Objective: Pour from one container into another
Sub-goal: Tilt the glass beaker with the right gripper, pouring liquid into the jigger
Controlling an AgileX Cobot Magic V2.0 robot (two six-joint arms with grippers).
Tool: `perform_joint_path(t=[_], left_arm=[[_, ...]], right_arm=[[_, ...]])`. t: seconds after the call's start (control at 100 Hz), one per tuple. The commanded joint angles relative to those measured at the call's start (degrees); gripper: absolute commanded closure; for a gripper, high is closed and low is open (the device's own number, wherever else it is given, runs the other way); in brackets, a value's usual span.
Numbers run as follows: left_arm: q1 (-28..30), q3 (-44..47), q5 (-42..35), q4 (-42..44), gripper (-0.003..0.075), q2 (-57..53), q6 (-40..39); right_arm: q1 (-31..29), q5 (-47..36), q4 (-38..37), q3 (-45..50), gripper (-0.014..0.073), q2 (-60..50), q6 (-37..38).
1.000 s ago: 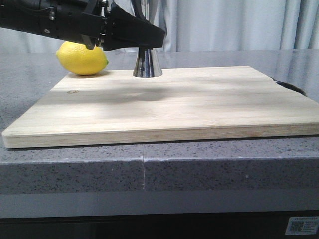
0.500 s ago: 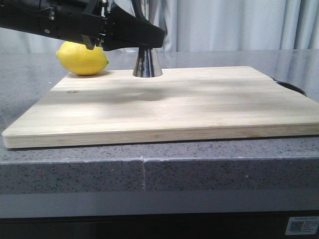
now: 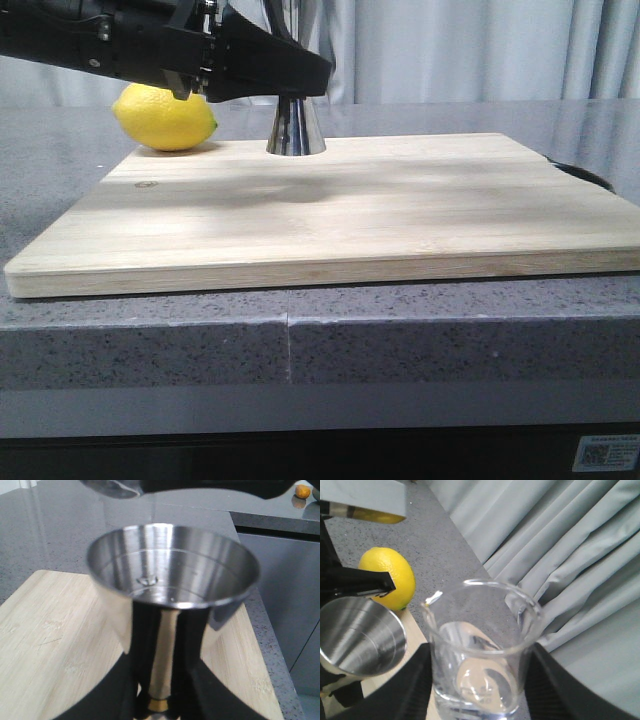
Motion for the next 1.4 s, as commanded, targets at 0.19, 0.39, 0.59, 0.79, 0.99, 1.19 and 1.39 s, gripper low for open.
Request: perform_joint_path(t=[0.19,0.39,0.59,0.79,0.99,1.19,1.39], left_arm=[[-0.6,-1.7,4.3,-4.1,0.0739,-3.3,-0.3],[-0.6,-1.7,4.4,-4.1,0.0739,-3.3,-0.3],[-0.6,-1.7,5.1,-4.1,0.0739,-3.3,-0.3],[-0.6,-1.7,5.4,-4.1,0.0739,-3.3,-0.3],[-0.6,-1.7,5.6,-4.1,0.0739,-3.3,-0.3],[-0.6,-1.7,5.6,-4.1,0.0739,-3.3,-0.3],[-0.6,-1.7,5.6,-4.0,0.0739,-3.3,-0.3]], right_arm=[[-0.1,-2.7,-3.0,-2.0,0.0551,-1.7,-0.1],[-0.1,-2.5,-4.5,-2.0,0.0551,-1.7,-0.1],[-0.1,-2.5,-5.2,-2.0,0.0551,-1.7,-0.1],[-0.1,-2.4,-6.7,-2.0,0.0551,-1.3,-0.1],[0.0,-2.6,-7.7,-2.0,0.0551,0.0,-0.1],[0.5,-2.7,-9.4,-2.0,0.0551,0.5,-0.1],[0.5,-3.0,-10.5,-2.0,0.0551,0.5,-0.1]])
